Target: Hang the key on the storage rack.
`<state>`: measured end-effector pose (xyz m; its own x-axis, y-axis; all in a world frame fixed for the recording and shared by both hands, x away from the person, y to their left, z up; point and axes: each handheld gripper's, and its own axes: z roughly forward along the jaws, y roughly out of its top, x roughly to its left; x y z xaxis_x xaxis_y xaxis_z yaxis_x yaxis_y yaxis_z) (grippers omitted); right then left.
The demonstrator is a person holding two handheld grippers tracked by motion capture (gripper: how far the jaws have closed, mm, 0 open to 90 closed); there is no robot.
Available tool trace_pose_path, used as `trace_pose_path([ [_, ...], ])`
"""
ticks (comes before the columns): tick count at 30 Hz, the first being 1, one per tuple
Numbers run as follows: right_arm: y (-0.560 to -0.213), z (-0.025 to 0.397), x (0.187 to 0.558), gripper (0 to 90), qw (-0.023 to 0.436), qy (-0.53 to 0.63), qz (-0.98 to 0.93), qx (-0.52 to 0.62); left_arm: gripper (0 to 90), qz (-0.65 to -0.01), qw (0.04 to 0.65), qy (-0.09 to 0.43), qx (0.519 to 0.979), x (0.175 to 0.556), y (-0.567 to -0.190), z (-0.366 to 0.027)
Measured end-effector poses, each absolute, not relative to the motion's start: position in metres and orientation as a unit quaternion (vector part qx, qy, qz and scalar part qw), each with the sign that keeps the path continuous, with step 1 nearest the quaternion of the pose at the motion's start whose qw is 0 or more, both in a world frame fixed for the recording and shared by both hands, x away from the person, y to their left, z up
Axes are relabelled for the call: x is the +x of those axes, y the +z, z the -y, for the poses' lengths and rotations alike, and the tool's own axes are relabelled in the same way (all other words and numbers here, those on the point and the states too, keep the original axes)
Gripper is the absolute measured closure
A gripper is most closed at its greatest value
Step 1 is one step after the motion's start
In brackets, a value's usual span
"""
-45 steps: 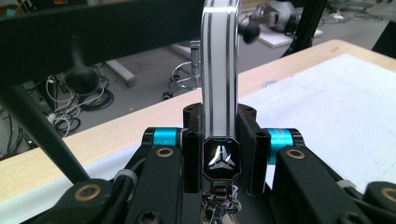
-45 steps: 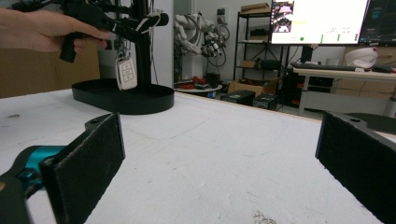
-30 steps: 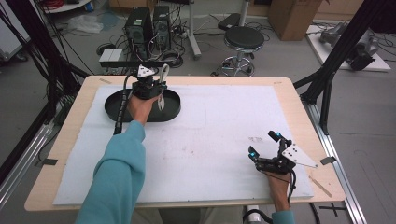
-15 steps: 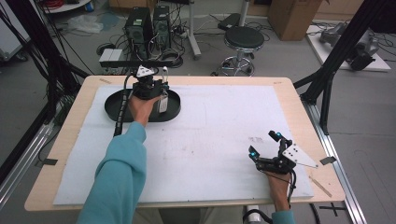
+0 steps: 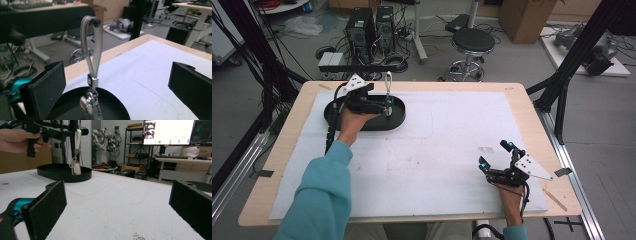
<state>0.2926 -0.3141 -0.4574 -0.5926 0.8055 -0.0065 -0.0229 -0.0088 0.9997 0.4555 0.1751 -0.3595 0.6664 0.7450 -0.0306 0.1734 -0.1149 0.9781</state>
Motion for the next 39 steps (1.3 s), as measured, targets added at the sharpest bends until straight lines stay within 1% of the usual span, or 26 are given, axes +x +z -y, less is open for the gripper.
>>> trace_pose_path([
  [4, -0.457, 0.314, 0.293, 0.6, 0.323, 0.638, -0.624, 0.314, 1.7, -0.315, 0.589, 0.254, 0.699, 0.429, -0.36, -0.195],
  [7, -0.458, 0.314, 0.293, 0.6, 0.319, 0.639, -0.625, 0.315, 1.7, -0.307, 0.594, 0.267, 0.694, 0.403, -0.367, -0.211],
  [12, -0.458, 0.314, 0.294, 0.6, 0.321, 0.639, -0.626, 0.312, 1.7, -0.312, 0.605, 0.264, 0.683, 0.359, -0.392, -0.237],
  [15, -0.458, 0.314, 0.293, 0.6, 0.321, 0.637, -0.627, 0.313, 1.7, -0.308, 0.602, 0.27, 0.685, 0.34, -0.401, -0.247],
  [17, -0.458, 0.313, 0.293, 0.6, 0.318, 0.637, -0.627, 0.316, 1.7, -0.314, 0.616, 0.268, 0.671, 0.325, -0.409, -0.254],
  [20, -0.458, 0.314, 0.294, 0.6, 0.323, 0.637, -0.626, 0.312, 1.7, -0.319, 0.624, 0.265, 0.662, 0.308, -0.422, -0.26],
  [21, -0.458, 0.313, 0.293, 0.6, 0.318, 0.638, -0.627, 0.316, 1.7, -0.321, 0.624, 0.264, 0.662, 0.304, -0.427, -0.262],
  [25, -0.458, 0.313, 0.293, 0.6, 0.322, 0.637, -0.627, 0.312, 1.7, -0.336, 0.63, 0.268, 0.647, 0.288, -0.443, -0.27],
  [29, -0.458, 0.313, 0.293, 0.6, 0.322, 0.636, -0.628, 0.312, 1.7, -0.341, 0.638, 0.282, 0.63, 0.276, -0.455, -0.275],
  [32, -0.458, 0.313, 0.293, 0.6, 0.32, 0.637, -0.627, 0.313, 1.7, -0.335, 0.645, 0.292, 0.622, 0.273, -0.456, -0.277],
  [39, -0.458, 0.313, 0.293, 0.6, 0.32, 0.637, -0.628, 0.312, 1.7, -0.328, 0.638, 0.305, 0.627, 0.271, -0.457, -0.274],
])
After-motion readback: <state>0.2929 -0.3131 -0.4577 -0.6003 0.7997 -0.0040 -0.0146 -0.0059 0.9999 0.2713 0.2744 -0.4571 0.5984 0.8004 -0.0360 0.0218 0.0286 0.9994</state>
